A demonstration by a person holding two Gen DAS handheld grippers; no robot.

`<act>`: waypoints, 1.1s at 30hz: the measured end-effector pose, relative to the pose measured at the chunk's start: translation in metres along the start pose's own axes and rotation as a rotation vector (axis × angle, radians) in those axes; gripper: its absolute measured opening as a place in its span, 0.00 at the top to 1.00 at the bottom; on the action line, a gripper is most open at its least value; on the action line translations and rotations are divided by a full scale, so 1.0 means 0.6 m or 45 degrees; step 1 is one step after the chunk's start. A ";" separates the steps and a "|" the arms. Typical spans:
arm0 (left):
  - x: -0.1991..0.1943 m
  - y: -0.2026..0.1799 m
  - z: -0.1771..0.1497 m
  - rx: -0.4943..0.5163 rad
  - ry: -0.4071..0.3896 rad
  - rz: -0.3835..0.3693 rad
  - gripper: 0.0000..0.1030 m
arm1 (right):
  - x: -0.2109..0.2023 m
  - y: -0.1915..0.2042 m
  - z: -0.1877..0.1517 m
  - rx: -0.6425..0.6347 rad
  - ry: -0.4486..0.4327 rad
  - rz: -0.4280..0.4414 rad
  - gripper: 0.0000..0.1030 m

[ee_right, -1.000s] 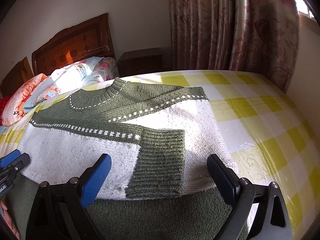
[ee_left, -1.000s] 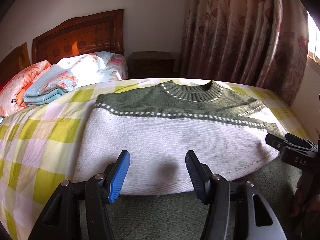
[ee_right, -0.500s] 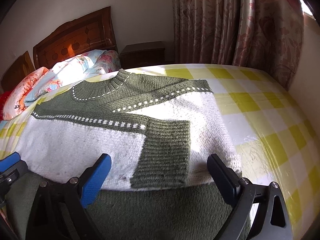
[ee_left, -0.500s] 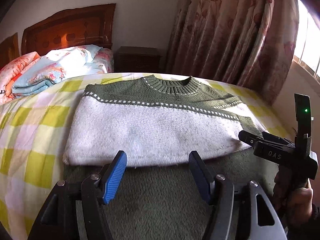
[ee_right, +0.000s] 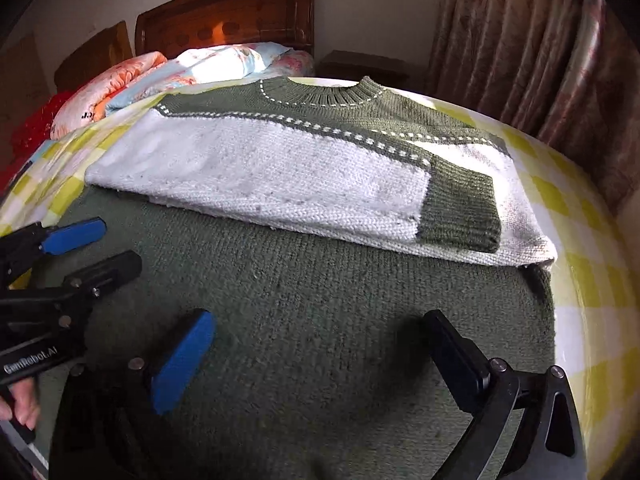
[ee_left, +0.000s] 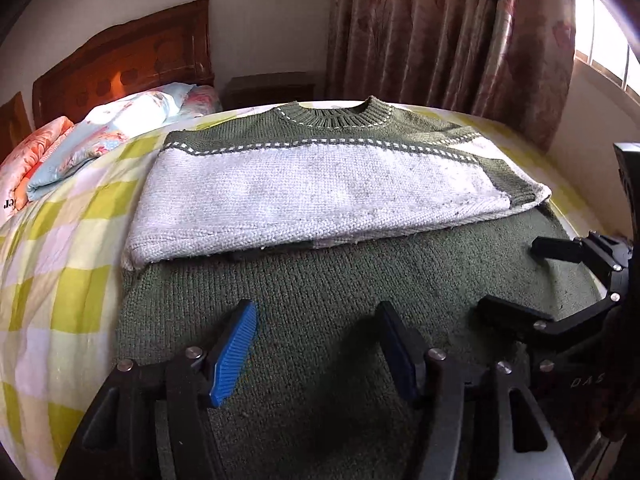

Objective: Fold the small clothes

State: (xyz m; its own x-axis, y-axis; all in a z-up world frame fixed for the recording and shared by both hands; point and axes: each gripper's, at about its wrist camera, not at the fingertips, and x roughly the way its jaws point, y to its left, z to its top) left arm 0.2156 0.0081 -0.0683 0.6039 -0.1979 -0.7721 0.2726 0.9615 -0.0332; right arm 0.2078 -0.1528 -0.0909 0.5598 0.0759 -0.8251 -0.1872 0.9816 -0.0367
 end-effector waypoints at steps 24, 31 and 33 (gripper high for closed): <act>-0.076 -0.077 -0.091 0.150 0.042 -0.056 0.41 | -0.094 0.018 -0.126 -0.267 0.020 0.167 0.00; -0.110 -0.033 -0.140 0.189 0.098 -0.088 0.34 | -0.106 -0.029 -0.167 -0.298 0.073 0.213 0.00; -0.124 -0.018 -0.159 0.174 0.096 -0.080 0.32 | -0.112 -0.045 -0.180 -0.282 0.070 0.208 0.00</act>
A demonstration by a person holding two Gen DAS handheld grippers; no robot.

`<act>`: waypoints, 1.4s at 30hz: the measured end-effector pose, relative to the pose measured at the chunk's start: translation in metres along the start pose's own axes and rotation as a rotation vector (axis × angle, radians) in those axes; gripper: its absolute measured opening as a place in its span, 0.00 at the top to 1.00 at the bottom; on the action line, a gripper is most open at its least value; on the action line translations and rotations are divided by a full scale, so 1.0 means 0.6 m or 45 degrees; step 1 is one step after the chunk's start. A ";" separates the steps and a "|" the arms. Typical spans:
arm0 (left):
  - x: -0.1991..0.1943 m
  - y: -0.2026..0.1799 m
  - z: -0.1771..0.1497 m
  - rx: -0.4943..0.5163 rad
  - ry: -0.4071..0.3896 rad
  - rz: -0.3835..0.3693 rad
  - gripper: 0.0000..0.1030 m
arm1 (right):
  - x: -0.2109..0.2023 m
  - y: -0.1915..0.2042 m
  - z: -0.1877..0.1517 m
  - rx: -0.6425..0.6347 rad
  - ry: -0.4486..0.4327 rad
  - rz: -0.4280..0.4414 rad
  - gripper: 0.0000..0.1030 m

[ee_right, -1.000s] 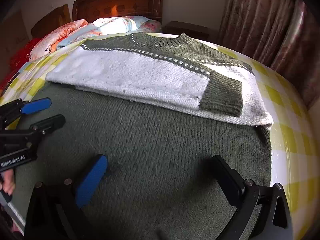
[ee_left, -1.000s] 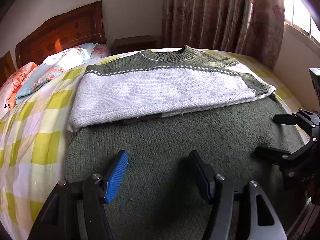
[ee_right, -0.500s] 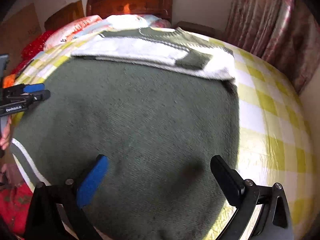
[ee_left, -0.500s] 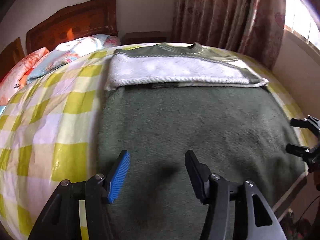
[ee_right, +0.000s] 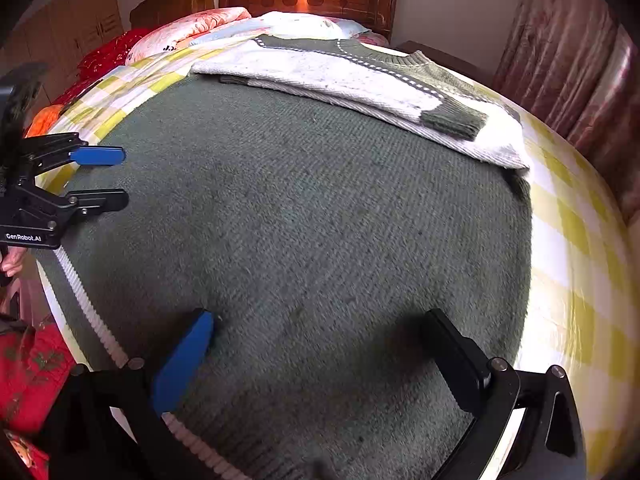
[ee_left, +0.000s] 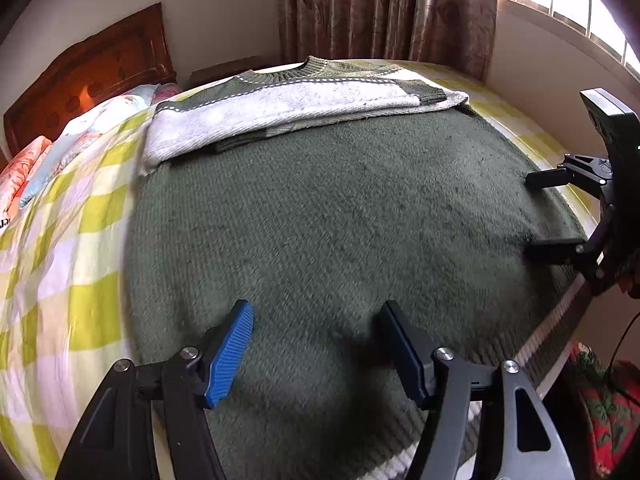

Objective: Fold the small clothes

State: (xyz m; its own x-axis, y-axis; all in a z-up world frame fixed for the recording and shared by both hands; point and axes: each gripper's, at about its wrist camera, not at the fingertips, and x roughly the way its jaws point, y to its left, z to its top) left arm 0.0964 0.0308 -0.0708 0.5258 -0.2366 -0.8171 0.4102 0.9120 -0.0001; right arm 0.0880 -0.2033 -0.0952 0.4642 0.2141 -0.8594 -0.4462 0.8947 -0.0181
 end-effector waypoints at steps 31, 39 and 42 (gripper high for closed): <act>-0.040 -0.039 -0.016 -0.012 -0.066 -0.137 0.38 | -0.024 0.057 0.004 0.039 -0.032 -0.041 0.00; -0.012 -0.069 -0.010 0.091 -0.086 -0.060 0.38 | 0.017 0.122 0.029 -0.075 -0.056 0.027 0.00; -0.020 -0.055 -0.007 0.019 -0.064 -0.115 0.38 | 0.005 0.109 0.024 -0.048 -0.007 0.013 0.00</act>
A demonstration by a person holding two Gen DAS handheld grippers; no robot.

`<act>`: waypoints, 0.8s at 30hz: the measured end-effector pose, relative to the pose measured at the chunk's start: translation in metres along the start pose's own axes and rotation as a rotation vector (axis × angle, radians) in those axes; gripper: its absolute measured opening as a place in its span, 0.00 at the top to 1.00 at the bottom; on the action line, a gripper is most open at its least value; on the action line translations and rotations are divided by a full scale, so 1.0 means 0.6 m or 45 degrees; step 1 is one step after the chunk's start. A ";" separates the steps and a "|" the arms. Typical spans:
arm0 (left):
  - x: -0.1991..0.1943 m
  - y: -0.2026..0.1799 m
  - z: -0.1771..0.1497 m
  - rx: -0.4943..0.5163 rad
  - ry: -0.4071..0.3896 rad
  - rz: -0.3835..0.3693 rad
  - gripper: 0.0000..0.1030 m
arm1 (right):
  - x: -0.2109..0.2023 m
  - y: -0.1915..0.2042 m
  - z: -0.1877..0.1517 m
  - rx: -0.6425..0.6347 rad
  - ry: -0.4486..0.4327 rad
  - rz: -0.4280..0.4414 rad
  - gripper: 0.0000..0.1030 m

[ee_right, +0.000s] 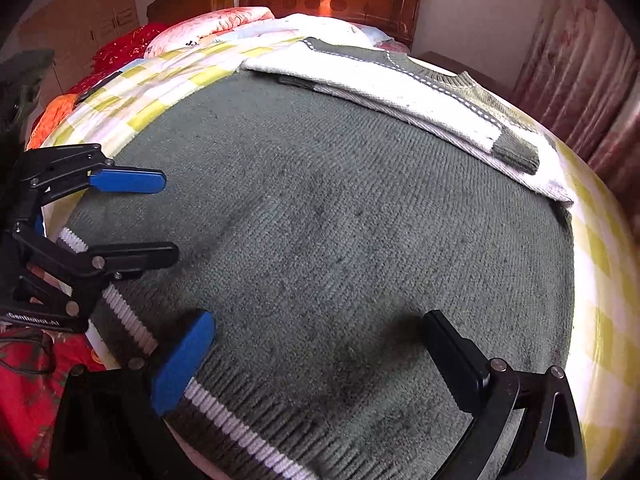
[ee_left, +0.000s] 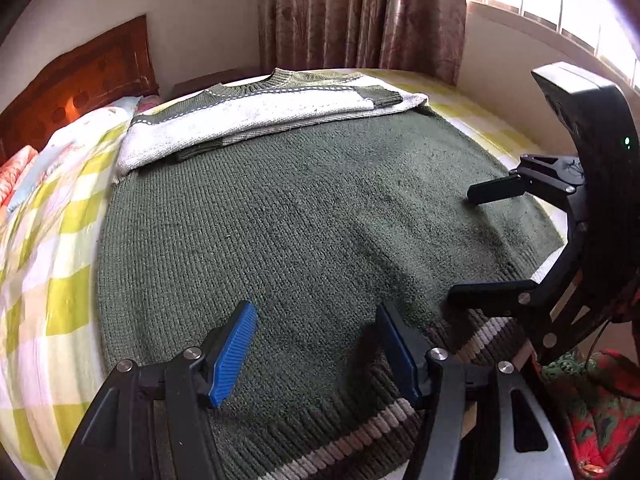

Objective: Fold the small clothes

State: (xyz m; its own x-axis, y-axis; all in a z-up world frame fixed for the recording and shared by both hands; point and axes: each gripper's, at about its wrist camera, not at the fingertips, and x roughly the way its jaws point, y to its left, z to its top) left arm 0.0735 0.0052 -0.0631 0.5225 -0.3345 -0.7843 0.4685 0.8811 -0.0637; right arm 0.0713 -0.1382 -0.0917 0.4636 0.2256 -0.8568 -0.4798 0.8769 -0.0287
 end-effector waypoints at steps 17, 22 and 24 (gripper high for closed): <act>-0.003 -0.002 0.011 -0.019 -0.004 0.055 0.38 | -0.019 -0.063 -0.017 0.188 -0.056 -0.101 0.00; 0.028 -0.042 0.011 0.102 -0.012 0.062 0.37 | -0.002 -0.081 -0.016 0.251 -0.041 -0.170 0.00; 0.023 -0.037 0.004 0.099 -0.046 0.048 0.36 | -0.003 -0.089 -0.027 0.254 -0.067 -0.149 0.00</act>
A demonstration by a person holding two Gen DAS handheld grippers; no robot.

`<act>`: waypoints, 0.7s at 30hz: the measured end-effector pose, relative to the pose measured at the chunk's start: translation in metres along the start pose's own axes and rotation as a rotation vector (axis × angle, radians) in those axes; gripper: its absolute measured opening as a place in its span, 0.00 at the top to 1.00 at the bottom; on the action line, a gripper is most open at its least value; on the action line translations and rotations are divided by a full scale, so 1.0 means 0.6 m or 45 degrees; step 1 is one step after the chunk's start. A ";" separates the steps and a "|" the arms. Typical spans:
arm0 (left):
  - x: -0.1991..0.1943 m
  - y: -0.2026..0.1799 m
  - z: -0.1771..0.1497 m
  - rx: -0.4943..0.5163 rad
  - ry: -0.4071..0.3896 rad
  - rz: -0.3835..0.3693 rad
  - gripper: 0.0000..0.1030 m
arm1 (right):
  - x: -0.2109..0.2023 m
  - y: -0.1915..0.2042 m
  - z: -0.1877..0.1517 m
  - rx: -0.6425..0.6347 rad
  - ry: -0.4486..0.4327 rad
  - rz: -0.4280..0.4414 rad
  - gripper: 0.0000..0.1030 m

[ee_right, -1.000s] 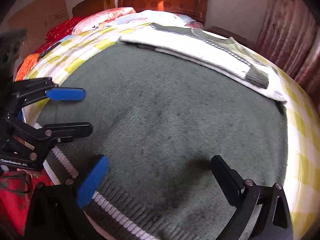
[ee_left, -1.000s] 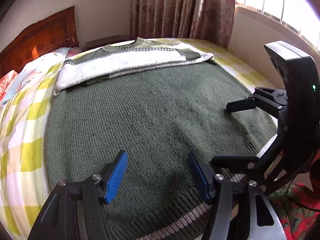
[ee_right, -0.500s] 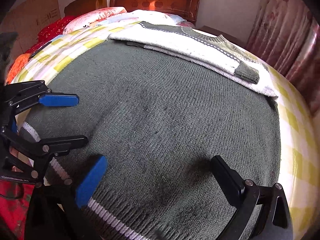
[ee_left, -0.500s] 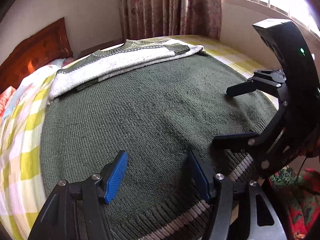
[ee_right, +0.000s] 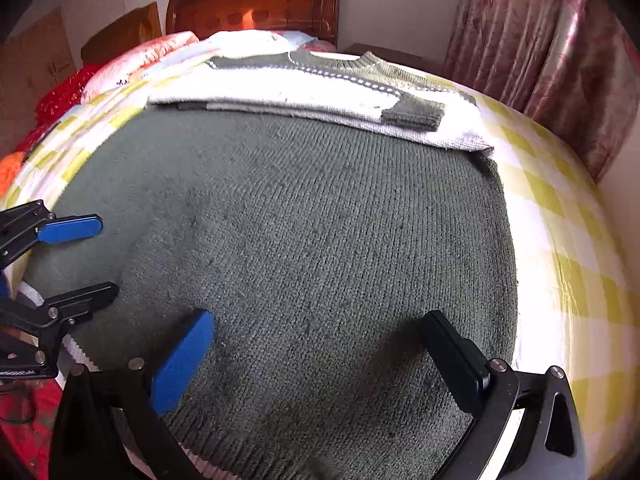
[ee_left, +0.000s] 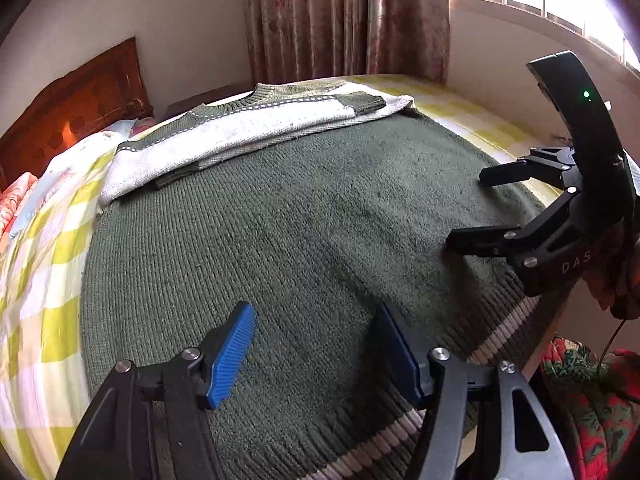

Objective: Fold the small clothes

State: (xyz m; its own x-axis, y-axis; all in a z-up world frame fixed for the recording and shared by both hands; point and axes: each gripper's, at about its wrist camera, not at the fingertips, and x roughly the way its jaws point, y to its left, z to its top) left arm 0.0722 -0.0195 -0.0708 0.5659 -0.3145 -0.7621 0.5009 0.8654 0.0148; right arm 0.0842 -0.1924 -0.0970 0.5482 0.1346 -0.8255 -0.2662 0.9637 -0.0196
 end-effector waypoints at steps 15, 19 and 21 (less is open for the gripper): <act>-0.081 0.100 -0.035 -0.292 -0.037 -0.006 0.38 | -0.033 0.068 -0.010 -0.107 -0.025 0.122 0.00; -0.043 0.042 -0.050 -0.084 0.003 0.113 0.37 | -0.016 0.117 -0.017 -0.217 -0.009 0.091 0.00; -0.052 0.050 -0.064 -0.100 0.004 0.073 0.37 | -0.017 0.094 -0.022 -0.174 0.019 0.136 0.00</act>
State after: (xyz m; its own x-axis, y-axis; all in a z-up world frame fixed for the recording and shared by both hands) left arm 0.0446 0.0313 -0.0713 0.5902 -0.2624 -0.7634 0.4146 0.9100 0.0078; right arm 0.0529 -0.1422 -0.0971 0.4997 0.2304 -0.8350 -0.4281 0.9037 -0.0069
